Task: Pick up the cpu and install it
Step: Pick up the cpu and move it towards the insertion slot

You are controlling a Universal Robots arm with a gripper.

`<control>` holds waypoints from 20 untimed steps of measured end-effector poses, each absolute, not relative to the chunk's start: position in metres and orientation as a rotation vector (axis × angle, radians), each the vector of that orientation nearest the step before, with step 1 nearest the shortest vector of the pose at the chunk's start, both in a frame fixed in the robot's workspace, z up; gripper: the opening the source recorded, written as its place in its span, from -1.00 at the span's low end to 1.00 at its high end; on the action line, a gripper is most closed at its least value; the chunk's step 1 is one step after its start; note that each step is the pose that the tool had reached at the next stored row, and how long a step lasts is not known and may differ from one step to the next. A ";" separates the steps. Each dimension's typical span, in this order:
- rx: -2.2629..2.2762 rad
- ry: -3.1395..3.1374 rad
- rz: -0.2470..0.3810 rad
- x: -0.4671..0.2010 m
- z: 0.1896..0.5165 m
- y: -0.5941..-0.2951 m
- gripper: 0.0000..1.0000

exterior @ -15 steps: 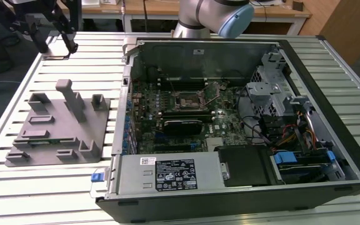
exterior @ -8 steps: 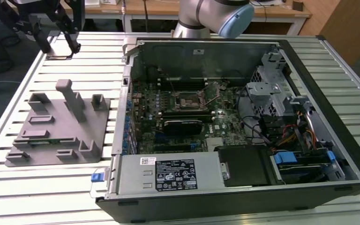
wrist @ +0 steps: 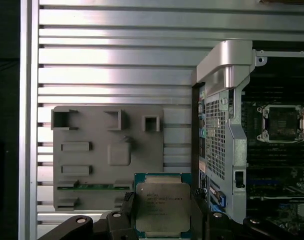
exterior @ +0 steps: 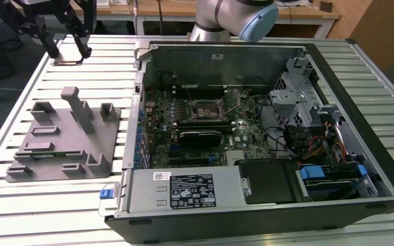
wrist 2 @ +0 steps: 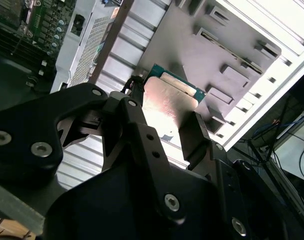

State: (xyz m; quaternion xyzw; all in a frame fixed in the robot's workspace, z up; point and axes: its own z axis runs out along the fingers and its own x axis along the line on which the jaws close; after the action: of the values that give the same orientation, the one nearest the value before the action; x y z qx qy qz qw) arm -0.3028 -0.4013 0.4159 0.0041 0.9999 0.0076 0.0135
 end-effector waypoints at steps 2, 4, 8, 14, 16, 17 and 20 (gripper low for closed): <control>0.013 3.114 0.024 -0.302 0.416 -0.401 0.06; 0.013 3.114 0.024 -0.301 0.416 -0.401 0.06; 0.013 3.114 0.024 -0.299 0.416 -0.401 0.06; 0.013 3.114 0.024 -0.296 0.416 -0.401 0.06; 0.013 3.114 0.023 -0.295 0.416 -0.401 0.06; 0.013 3.114 0.024 -0.294 0.416 -0.401 0.06; 0.013 3.114 0.024 -0.293 0.416 -0.401 0.06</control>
State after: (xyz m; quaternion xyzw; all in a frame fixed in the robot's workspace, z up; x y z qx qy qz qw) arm -0.2927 -0.4013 0.4158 0.0041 0.9999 0.0076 0.0136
